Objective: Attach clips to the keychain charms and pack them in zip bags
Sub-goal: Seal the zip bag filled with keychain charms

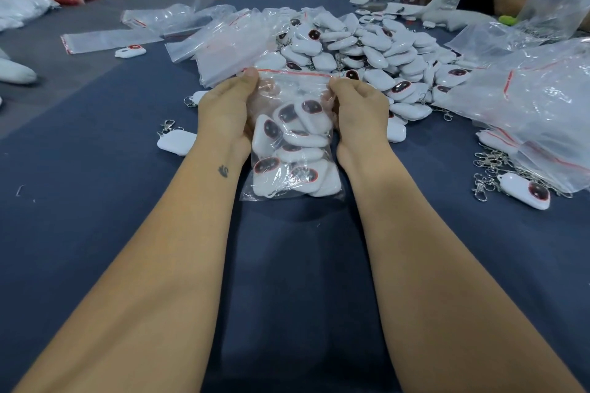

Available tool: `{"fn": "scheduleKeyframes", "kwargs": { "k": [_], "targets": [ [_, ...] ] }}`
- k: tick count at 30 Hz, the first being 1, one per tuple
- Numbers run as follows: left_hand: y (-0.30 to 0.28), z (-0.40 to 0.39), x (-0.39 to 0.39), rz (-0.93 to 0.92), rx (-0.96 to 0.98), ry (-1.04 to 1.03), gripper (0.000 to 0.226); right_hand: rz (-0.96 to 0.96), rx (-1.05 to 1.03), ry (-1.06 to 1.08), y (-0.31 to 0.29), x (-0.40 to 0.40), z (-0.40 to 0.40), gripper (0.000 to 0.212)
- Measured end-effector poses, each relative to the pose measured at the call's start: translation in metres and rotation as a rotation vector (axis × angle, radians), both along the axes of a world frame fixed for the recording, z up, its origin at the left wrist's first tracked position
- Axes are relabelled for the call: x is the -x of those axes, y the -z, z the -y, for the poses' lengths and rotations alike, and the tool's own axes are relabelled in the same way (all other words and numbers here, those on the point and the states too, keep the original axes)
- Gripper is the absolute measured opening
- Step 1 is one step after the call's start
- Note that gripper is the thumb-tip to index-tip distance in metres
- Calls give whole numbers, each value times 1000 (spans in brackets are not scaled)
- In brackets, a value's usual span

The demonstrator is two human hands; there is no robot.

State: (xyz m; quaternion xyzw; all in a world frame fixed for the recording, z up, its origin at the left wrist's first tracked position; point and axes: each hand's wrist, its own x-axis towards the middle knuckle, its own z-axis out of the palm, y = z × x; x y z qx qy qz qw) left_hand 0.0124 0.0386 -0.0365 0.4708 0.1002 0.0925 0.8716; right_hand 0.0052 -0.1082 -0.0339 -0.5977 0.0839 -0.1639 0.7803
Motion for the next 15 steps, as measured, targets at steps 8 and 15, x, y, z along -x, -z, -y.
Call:
{"fn": "scheduleKeyframes", "kwargs": {
  "k": [8, 15],
  "targets": [
    [3, 0, -2, 42, 10, 18, 15, 38, 39, -56, 5, -3, -3, 30],
    [3, 3, -1, 17, -73, 79, 18, 19, 51, -39, 5, -3, -2, 29]
  ]
}}
